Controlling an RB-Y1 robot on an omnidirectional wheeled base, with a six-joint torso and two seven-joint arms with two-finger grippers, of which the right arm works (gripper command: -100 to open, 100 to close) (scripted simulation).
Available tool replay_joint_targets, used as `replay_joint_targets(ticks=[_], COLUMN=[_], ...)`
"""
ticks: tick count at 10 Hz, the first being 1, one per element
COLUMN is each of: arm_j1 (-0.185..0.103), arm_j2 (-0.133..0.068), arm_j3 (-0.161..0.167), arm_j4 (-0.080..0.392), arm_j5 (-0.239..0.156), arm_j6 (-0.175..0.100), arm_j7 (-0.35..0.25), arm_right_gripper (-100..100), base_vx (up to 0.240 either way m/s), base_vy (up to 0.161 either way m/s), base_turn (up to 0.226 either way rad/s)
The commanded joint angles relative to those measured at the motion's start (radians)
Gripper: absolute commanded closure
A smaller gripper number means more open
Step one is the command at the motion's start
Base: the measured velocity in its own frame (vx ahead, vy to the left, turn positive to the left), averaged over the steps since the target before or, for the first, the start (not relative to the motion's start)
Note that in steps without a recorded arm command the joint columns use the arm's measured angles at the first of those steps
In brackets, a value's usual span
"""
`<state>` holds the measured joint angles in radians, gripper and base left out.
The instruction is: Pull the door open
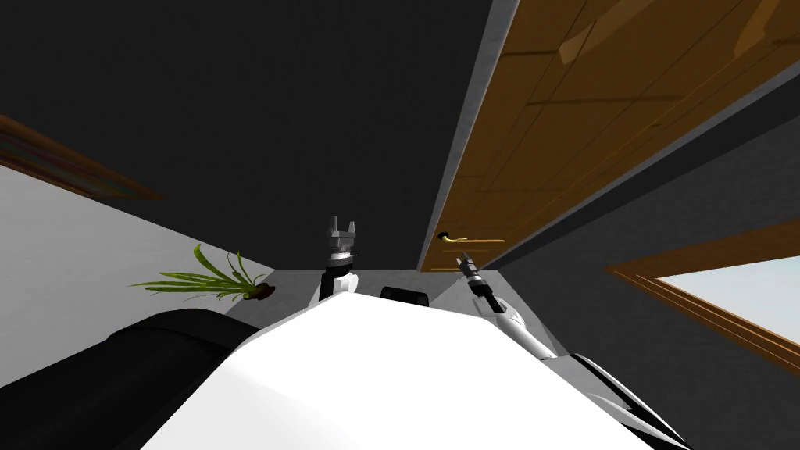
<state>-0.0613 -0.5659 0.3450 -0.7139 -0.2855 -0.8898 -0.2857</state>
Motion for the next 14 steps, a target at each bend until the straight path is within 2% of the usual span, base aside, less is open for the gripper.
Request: replay_joint_targets(ticks=[1, 6, 8, 9, 14], arm_j1=[-0.002, -0.01, -0.006, -0.006, -0.006], arm_j2=[0.002, 0.007, 0.005, 0.005, 0.005], arm_j3=[-0.015, -0.063, -0.062, -0.062, -0.062], arm_j4=[0.016, 0.066, 0.055, 0.055, 0.055], arm_j5=[-0.004, -0.017, -0.017, -0.017, -0.017], arm_j6=[-0.001, -0.006, -0.001, -0.001, -0.001], arm_j7=[0.0, -0.001, 0.001, 0.001, 0.001], arm_right_gripper=[-100, -100, -100, 100, 100], base_vx=[0.108, 0.205, 0.075, 0.0, -0.008], base_vy=[0.014, 0.014, -0.003, 0.0, -0.001], base_turn=[0.169, 0.154, 0.01, 0.0, 0.001])
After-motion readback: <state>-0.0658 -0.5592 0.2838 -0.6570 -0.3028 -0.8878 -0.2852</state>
